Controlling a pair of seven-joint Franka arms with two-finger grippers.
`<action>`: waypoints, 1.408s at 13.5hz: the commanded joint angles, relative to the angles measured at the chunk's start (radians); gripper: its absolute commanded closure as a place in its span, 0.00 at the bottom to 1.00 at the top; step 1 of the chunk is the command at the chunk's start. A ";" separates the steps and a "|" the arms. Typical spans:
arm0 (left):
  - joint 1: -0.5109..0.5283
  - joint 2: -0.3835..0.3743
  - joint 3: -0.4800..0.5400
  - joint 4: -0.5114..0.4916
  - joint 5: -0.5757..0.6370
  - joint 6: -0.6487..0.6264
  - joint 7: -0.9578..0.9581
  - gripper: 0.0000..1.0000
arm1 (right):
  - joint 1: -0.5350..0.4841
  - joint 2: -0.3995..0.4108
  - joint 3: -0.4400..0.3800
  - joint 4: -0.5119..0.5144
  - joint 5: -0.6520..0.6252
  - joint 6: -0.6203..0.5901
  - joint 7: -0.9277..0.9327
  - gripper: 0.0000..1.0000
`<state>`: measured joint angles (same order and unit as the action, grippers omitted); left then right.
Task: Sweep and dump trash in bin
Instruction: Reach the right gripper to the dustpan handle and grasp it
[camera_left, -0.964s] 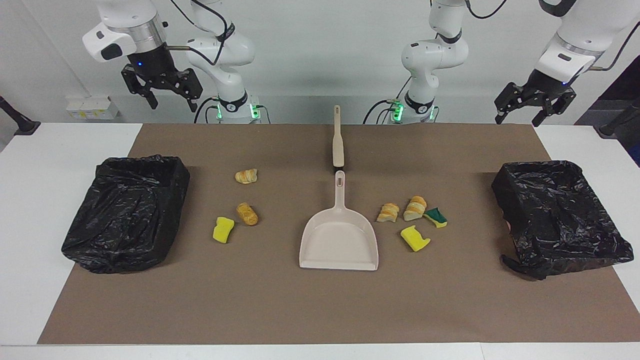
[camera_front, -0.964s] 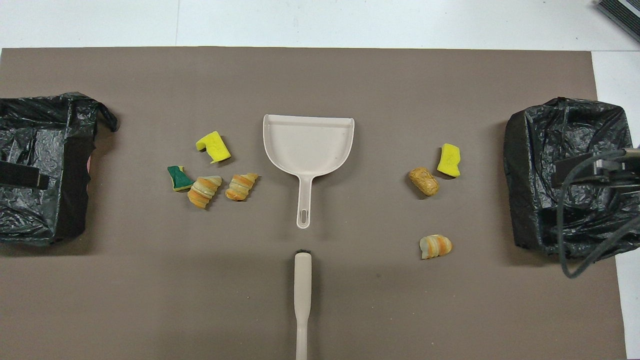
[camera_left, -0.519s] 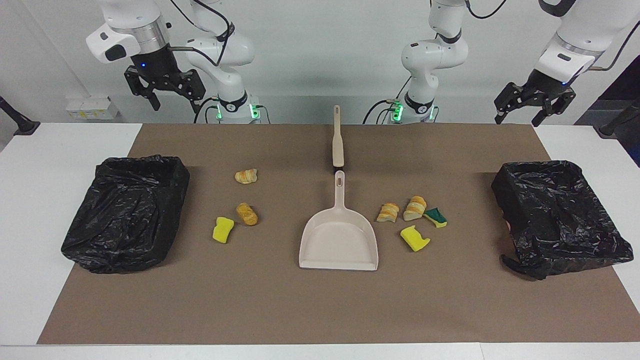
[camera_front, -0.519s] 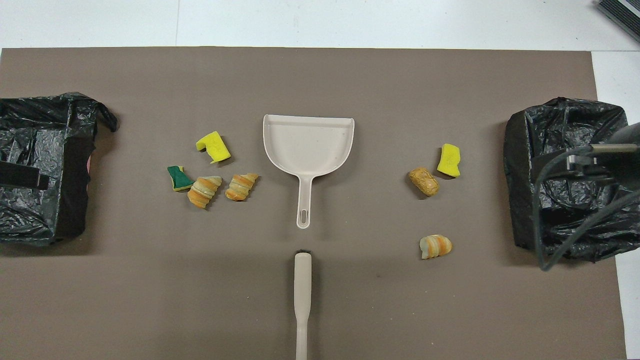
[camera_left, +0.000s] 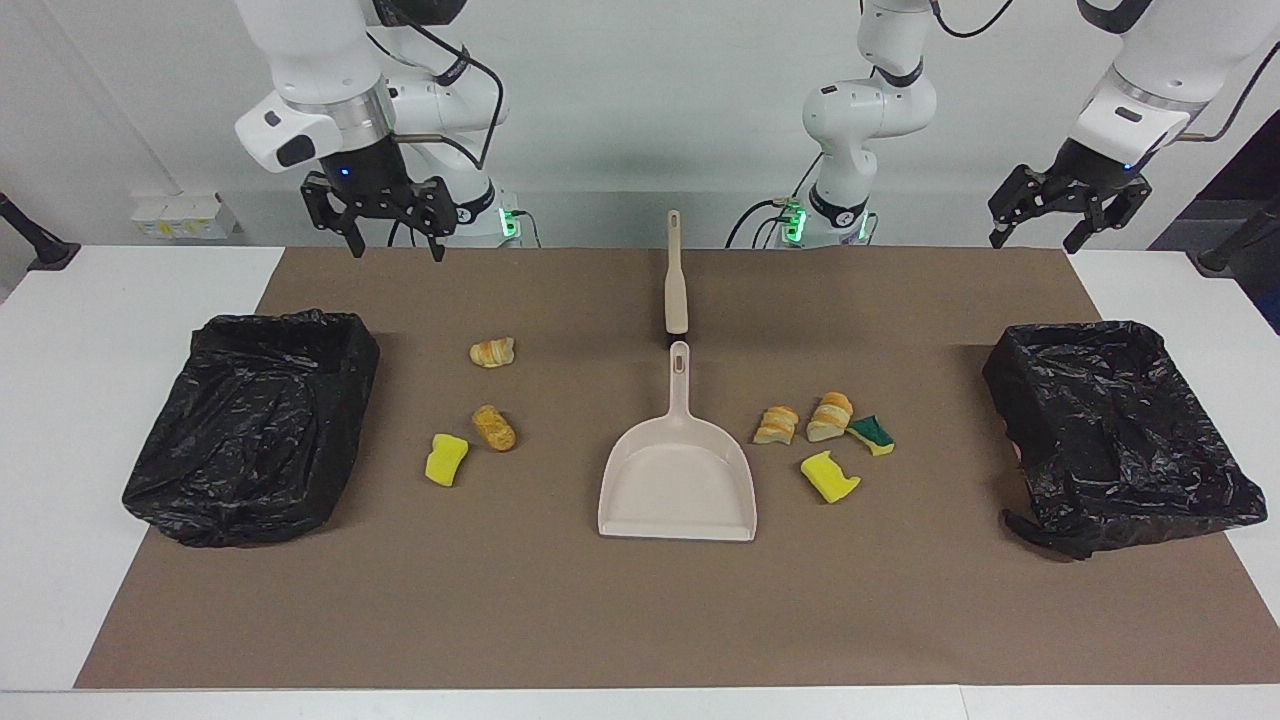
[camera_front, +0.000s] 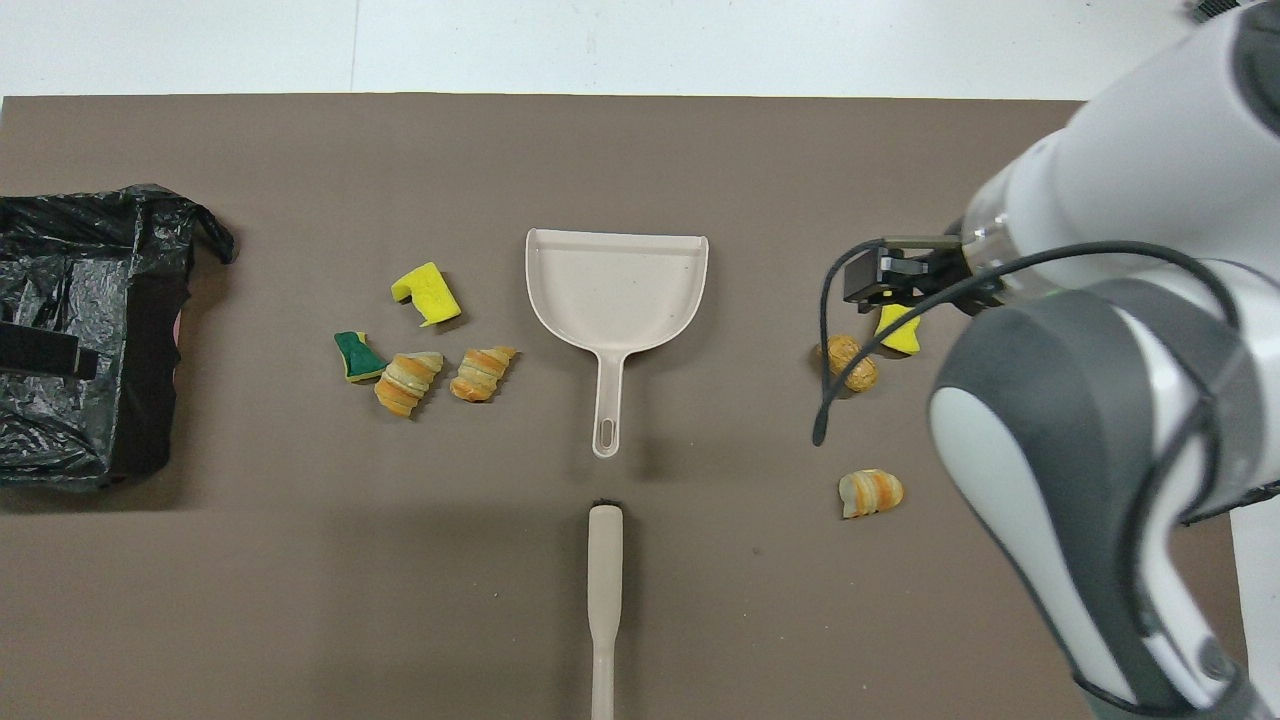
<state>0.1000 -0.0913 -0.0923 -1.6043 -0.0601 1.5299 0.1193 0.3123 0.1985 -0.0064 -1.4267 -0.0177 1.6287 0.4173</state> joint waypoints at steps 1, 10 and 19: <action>-0.008 -0.028 -0.009 -0.020 -0.004 -0.033 -0.010 0.00 | 0.062 0.088 0.000 0.042 -0.005 0.046 0.111 0.00; -0.238 -0.291 -0.047 -0.432 -0.009 0.030 -0.134 0.00 | 0.267 0.294 0.000 0.034 -0.005 0.291 0.336 0.00; -0.511 -0.384 -0.049 -0.647 -0.012 0.150 -0.371 0.00 | 0.335 0.411 -0.001 0.026 -0.039 0.405 0.363 0.16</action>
<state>-0.3631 -0.4134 -0.1571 -2.1785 -0.0630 1.6291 -0.2116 0.6272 0.5931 -0.0072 -1.4144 -0.0352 2.0204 0.7443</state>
